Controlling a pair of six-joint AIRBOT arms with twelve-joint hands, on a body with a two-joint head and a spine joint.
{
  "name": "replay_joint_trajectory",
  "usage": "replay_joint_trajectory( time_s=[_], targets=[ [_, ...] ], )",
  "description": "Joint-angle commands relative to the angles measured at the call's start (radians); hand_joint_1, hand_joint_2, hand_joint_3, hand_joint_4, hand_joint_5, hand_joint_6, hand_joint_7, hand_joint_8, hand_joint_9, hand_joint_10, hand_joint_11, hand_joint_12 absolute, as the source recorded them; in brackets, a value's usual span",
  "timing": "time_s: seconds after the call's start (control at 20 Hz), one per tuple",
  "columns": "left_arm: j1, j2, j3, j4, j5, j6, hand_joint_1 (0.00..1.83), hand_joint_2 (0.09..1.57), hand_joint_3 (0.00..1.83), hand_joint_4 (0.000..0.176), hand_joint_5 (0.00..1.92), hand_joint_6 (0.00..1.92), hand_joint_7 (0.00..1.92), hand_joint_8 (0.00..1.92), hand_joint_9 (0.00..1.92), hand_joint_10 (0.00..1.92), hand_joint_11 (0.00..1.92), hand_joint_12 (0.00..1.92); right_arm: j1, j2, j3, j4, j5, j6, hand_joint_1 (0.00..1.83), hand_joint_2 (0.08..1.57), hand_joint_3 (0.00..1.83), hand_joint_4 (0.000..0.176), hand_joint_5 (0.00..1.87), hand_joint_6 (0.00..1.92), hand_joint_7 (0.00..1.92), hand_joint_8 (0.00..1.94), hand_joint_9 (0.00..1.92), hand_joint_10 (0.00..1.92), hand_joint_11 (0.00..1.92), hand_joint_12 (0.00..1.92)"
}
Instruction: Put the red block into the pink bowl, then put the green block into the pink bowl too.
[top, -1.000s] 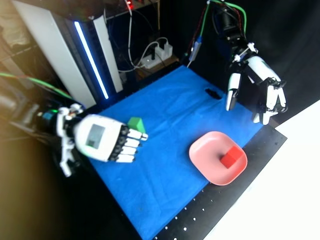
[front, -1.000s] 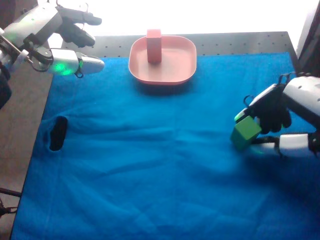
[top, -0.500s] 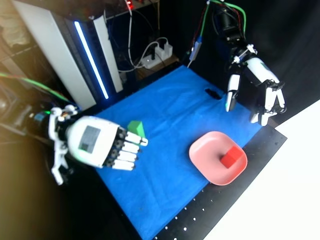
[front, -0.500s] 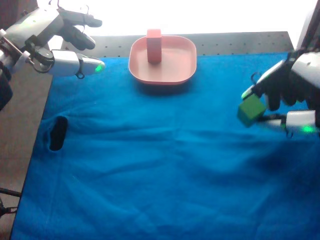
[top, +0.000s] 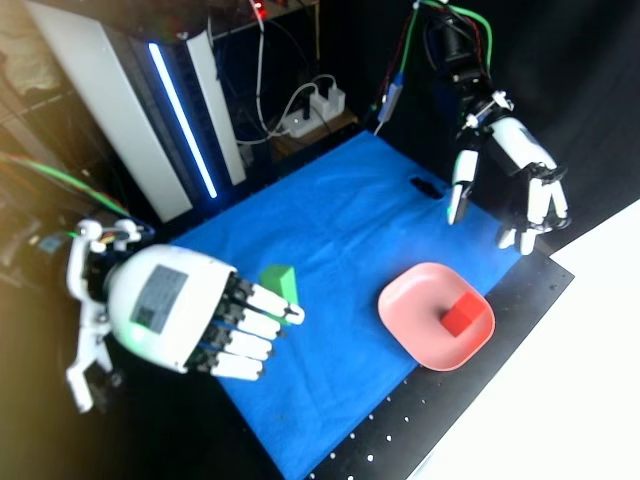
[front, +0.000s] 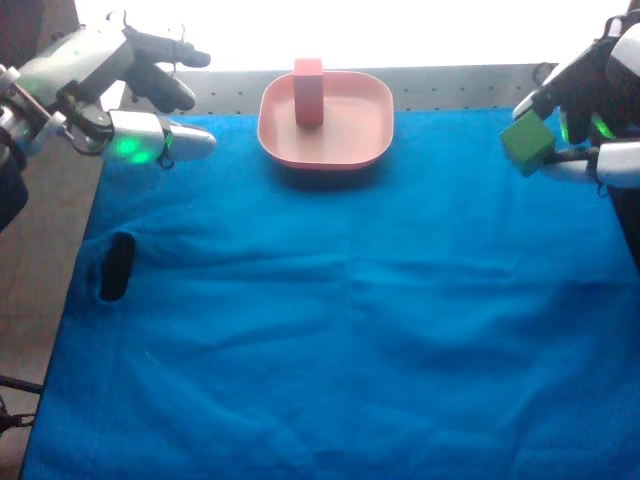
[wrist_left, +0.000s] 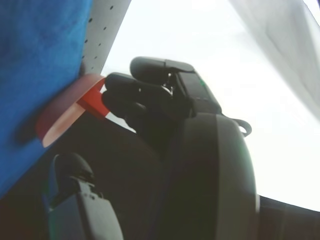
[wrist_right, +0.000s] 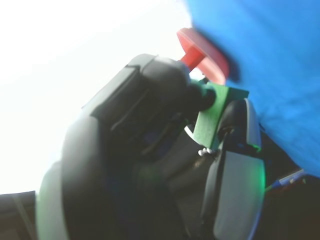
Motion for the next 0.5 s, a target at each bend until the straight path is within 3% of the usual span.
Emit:
replay_joint_trajectory(
  time_s=[0.0,0.05,0.2,0.35,0.45],
  targets=[
    [-0.003,-0.001,-0.004,-0.007,-0.128,-0.003,0.95,0.86,0.0,0.0,0.65,0.0,1.12,0.0,0.84,0.64,0.33,1.36,0.021,-0.006,0.016,0.016,0.118,0.0,1.22,1.01,0.0,0.0,1.23,0.53,1.18,1.41,1.15,1.88,1.17,1.92],
    [0.003,0.001,-0.01,-0.007,-0.133,-0.003,0.98,0.87,0.0,0.0,0.64,0.0,1.11,0.0,0.83,0.65,0.33,1.4,0.025,-0.016,0.031,0.026,0.118,0.0,1.21,1.01,0.0,0.0,1.23,0.53,1.13,1.64,1.15,1.91,1.2,1.92],
    [0.01,0.003,-0.028,0.01,-0.149,-0.003,0.95,0.88,0.0,0.0,0.64,0.0,1.11,0.0,0.85,0.65,0.33,1.35,0.056,-0.047,0.069,0.037,0.118,0.001,1.21,1.01,0.0,0.0,1.25,0.5,1.09,1.43,1.01,1.89,1.01,1.92],
    [0.014,0.004,-0.045,0.025,-0.162,-0.003,0.97,0.85,0.0,0.0,0.67,0.0,1.11,0.0,0.81,0.66,0.3,1.3,0.082,-0.065,0.097,0.037,0.109,0.001,1.21,1.0,0.0,0.0,1.29,0.42,1.08,1.49,1.05,1.92,1.06,1.92],
    [0.022,0.006,-0.059,0.03,-0.176,-0.003,0.97,0.85,0.0,0.0,0.67,0.0,1.1,0.0,0.81,0.62,0.27,1.26,0.096,-0.075,0.116,0.037,0.103,0.001,1.21,1.0,0.0,0.0,1.29,0.42,1.1,1.7,1.15,1.92,1.19,1.92]
  ],
)
